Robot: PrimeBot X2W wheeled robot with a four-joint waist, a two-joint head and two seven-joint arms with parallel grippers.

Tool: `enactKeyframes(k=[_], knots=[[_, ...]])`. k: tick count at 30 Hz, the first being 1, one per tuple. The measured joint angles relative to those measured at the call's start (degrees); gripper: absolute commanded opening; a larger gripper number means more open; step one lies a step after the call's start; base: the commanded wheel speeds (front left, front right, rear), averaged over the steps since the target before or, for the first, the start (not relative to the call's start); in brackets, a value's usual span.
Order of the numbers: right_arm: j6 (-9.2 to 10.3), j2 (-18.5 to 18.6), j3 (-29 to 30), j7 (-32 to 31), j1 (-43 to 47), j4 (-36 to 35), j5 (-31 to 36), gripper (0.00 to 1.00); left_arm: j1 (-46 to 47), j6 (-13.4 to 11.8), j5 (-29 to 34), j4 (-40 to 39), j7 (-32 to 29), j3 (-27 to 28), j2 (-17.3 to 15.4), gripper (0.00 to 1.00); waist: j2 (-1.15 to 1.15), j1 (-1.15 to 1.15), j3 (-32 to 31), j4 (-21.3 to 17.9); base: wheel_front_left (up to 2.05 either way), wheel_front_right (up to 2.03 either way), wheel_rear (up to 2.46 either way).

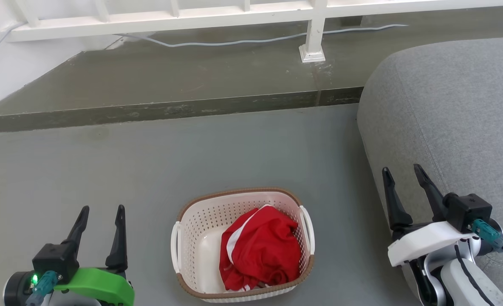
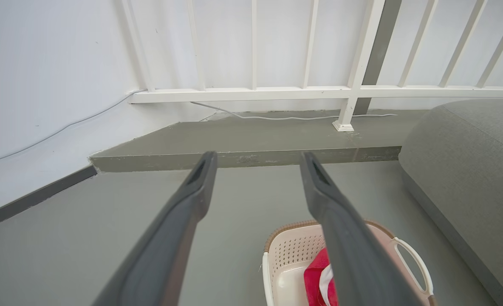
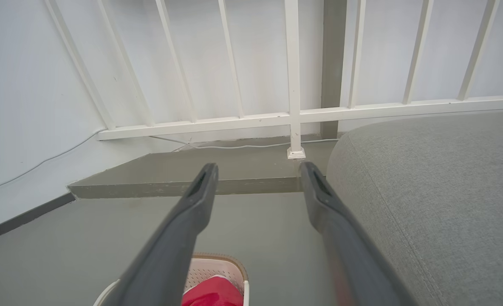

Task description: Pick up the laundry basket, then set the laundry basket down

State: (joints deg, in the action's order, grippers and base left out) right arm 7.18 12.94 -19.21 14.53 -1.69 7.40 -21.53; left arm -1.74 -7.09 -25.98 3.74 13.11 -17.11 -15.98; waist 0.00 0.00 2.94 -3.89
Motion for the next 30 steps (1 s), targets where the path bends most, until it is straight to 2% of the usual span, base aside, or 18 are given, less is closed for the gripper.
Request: enactKeyframes(k=[6,7,10,14,30], knots=[[0.00,-0.4,0.5,0.0,0.3,-0.8,0.4,1.00,-0.6,0.0,1.6,-0.9,-1.1,0.6,0.5,1.00,0.00,0.00,0.1,0.0,0.00,0.00,0.00],[-0.02,-0.4,0.4,0.0,0.4,-0.5,0.4,0.00,-0.8,0.0,1.7,-0.5,-1.1,0.5,0.7,0.00,0.00,0.00,0.1,0.0,0.00,0.00,0.00],[-0.09,-1.5,0.0,0.0,2.0,1.6,0.3,0.00,-1.1,0.0,1.6,1.5,-1.1,-0.3,2.3,0.00,0.00,0.00,0.2,0.0,0.00,0.00,0.00],[-0.48,-1.8,0.1,0.0,2.6,1.5,-0.9,0.00,-1.3,0.4,0.6,1.5,-1.1,-0.3,2.5,0.00,0.00,0.00,0.1,0.1,0.00,0.00,0.00],[-2.15,-3.2,3.3,-2.3,2.9,0.9,-13.8,0.00,-1.6,2.1,-11.9,1.5,-3.1,2.4,4.2,0.00,0.00,0.00,-0.4,0.8,0.00,0.00,0.00]])
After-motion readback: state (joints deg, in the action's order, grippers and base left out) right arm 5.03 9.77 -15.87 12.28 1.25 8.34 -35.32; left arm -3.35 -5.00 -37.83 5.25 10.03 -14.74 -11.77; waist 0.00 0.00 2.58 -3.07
